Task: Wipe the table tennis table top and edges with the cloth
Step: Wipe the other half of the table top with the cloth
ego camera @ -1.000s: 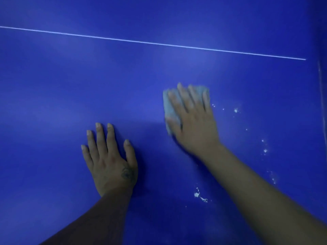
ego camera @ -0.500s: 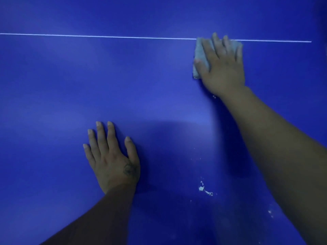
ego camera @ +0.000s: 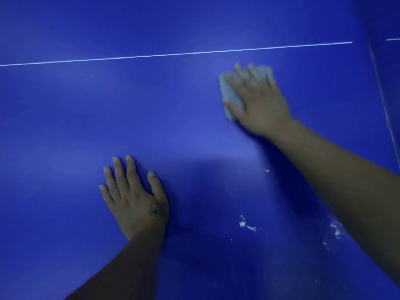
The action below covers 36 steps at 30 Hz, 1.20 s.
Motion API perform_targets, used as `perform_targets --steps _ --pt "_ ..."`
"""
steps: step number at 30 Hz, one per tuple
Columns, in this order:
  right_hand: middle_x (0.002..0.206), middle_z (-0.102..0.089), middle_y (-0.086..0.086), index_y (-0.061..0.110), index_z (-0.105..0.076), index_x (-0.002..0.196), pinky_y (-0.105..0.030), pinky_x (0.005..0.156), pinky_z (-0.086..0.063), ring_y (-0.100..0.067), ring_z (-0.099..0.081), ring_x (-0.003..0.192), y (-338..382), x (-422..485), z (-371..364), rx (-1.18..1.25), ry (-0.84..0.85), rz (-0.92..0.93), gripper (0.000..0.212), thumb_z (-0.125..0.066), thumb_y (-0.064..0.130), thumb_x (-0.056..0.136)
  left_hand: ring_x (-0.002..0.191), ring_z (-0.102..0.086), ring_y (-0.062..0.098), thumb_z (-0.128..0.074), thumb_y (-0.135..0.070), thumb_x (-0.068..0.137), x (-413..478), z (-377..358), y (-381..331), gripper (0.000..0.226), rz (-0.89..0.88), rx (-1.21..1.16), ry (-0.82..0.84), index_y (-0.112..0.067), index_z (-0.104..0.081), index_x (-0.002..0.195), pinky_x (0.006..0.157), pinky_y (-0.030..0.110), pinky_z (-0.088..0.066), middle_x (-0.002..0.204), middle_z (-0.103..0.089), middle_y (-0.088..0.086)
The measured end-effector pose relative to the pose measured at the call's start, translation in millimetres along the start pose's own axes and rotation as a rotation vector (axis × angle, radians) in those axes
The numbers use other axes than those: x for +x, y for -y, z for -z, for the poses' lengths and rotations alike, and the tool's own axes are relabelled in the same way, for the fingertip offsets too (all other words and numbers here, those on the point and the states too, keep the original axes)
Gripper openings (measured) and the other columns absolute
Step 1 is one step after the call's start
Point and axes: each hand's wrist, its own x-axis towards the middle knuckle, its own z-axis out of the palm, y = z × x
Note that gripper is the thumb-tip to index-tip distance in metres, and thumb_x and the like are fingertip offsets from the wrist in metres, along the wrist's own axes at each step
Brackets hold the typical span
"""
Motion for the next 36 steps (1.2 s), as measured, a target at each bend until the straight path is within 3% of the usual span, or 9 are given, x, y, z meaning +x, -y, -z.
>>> perform_targets --steps 3,6,14,19,25,32,36 --pt "0.180 -0.008 0.000 0.030 -0.016 0.171 -0.059 0.132 0.001 -0.029 -0.002 0.166 -31.5 24.1 3.6 0.091 -0.007 -0.227 0.069 -0.019 0.061 0.109 0.167 -0.011 0.028 -0.035 -0.047 0.107 -1.3 -2.6 0.6 0.069 -0.007 -0.005 -0.013 -0.014 -0.035 0.168 0.135 0.051 -0.003 0.179 -0.022 0.005" --pt "0.180 -0.007 -0.001 0.030 -0.013 0.171 -0.061 0.131 0.002 -0.031 -0.002 0.166 -9.7 -3.9 -2.6 0.105 -0.029 -0.328 0.069 -0.020 0.060 0.110 0.167 -0.011 0.028 -0.035 -0.048 0.108 -1.8 -3.5 3.1 0.069 -0.014 -0.007 -0.028 -0.015 -0.035 0.168 0.135 0.051 -0.004 0.179 -0.023 0.006" --pt "0.177 -0.022 -0.003 0.023 -0.029 0.169 -0.060 0.132 -0.011 -0.031 -0.017 0.165 57.7 -158.9 -28.9 0.086 -0.094 -0.125 0.065 -0.033 0.056 0.113 0.167 -0.008 0.031 -0.030 -0.046 0.110 -5.0 0.0 -0.8 0.069 -0.022 0.011 0.014 -0.013 -0.027 0.170 0.135 0.055 -0.005 0.180 -0.016 0.007" --pt "0.177 -0.023 0.000 0.027 -0.028 0.169 -0.059 0.132 -0.009 -0.029 -0.015 0.165 26.2 -105.8 -17.8 0.079 -0.040 -0.050 0.067 -0.039 0.058 0.110 0.167 -0.011 0.035 -0.031 -0.046 0.109 -31.4 -0.8 -28.9 0.073 -0.047 0.022 0.026 -0.008 -0.025 0.171 0.135 0.054 -0.005 0.180 -0.016 0.014" --pt "0.180 -0.003 0.005 0.033 -0.009 0.171 -0.057 0.132 0.006 -0.025 0.003 0.166 -53.5 -4.9 3.1 0.108 0.081 -0.253 0.069 -0.020 0.064 0.109 0.166 -0.015 0.029 -0.039 -0.048 0.106 -33.7 -13.7 -23.1 0.071 -0.060 -0.012 -0.019 -0.013 -0.034 0.168 0.135 0.052 -0.008 0.178 -0.024 0.009" --pt "0.179 -0.014 -0.004 0.025 -0.019 0.171 -0.061 0.131 -0.005 -0.031 -0.011 0.166 -6.9 -103.1 -16.2 0.073 -0.075 -0.254 0.067 -0.024 0.057 0.113 0.165 -0.020 0.032 -0.043 -0.044 0.106 -34.4 -12.5 -27.7 0.070 -0.075 -0.019 -0.052 -0.009 -0.038 0.166 0.134 0.054 -0.011 0.176 -0.028 0.013" --pt "0.177 -0.022 -0.003 0.023 -0.029 0.169 -0.062 0.131 -0.012 -0.031 -0.016 0.165 20.0 -139.5 -25.4 0.097 -0.068 -0.164 0.066 -0.032 0.057 0.113 0.165 -0.022 0.034 -0.044 -0.043 0.105 -35.6 -13.5 -27.4 0.070 -0.079 -0.021 -0.060 -0.008 -0.039 0.165 0.134 0.056 -0.012 0.175 -0.030 0.015"
